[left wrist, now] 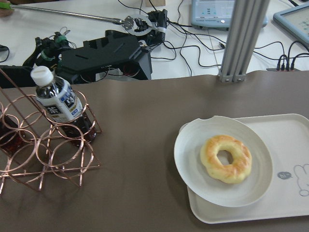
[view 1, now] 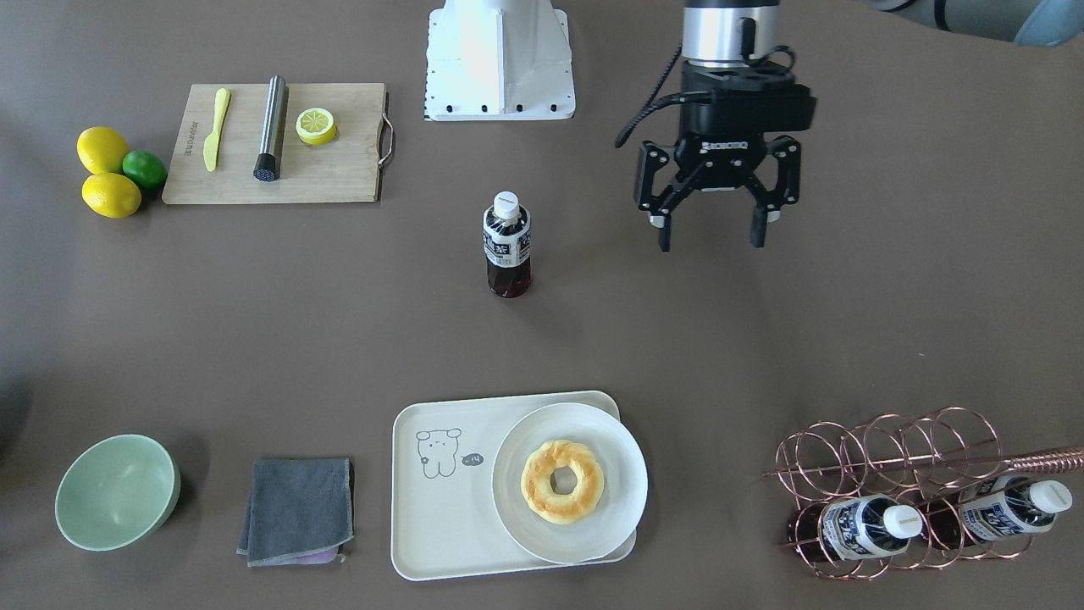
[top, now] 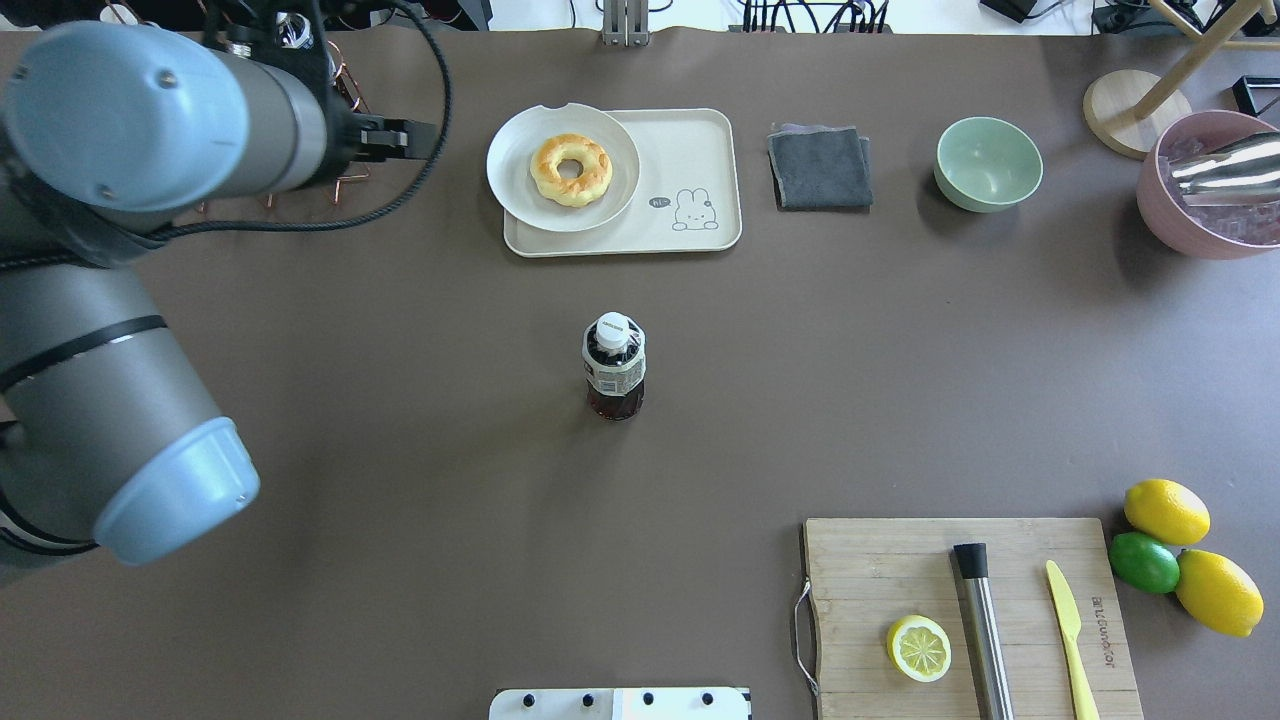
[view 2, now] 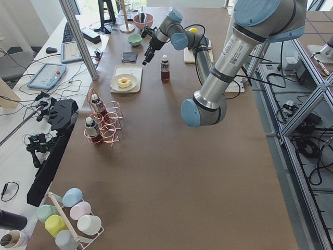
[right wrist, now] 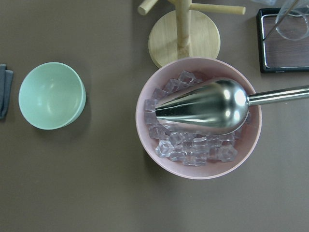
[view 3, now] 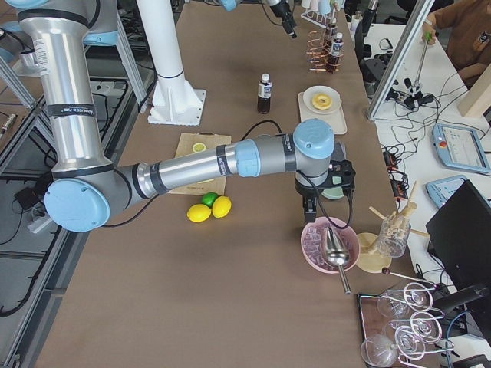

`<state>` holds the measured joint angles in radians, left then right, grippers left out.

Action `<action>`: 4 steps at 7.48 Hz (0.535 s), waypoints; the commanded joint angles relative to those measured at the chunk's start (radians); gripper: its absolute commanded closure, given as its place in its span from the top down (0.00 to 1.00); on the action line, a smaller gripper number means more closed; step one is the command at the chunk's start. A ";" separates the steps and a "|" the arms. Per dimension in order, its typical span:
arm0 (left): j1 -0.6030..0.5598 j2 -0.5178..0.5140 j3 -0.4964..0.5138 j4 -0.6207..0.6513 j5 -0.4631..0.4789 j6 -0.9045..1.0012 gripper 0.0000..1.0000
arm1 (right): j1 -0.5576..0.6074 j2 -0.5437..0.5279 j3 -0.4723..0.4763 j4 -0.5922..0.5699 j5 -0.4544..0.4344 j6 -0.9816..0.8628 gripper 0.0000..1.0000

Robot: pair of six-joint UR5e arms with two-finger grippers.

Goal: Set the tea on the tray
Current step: 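Open the left gripper and withdraw it while the right arm reaches toward the bottle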

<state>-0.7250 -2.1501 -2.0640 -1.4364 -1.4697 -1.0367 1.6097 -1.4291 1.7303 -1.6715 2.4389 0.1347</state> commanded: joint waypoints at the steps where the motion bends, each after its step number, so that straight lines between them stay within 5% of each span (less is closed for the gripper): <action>1: -0.202 0.206 0.002 -0.179 -0.098 0.093 0.98 | -0.104 0.048 0.109 -0.001 -0.026 0.199 1.00; 3: -0.394 0.303 0.019 -0.193 -0.275 0.095 0.98 | -0.279 0.103 0.174 0.019 -0.034 0.357 1.00; 4: -0.463 0.399 0.036 -0.232 -0.277 0.098 0.98 | -0.381 0.134 0.245 0.025 -0.076 0.514 1.00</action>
<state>-1.0570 -1.8758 -2.0528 -1.6217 -1.6879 -0.9434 1.3851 -1.3428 1.8809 -1.6601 2.4085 0.4400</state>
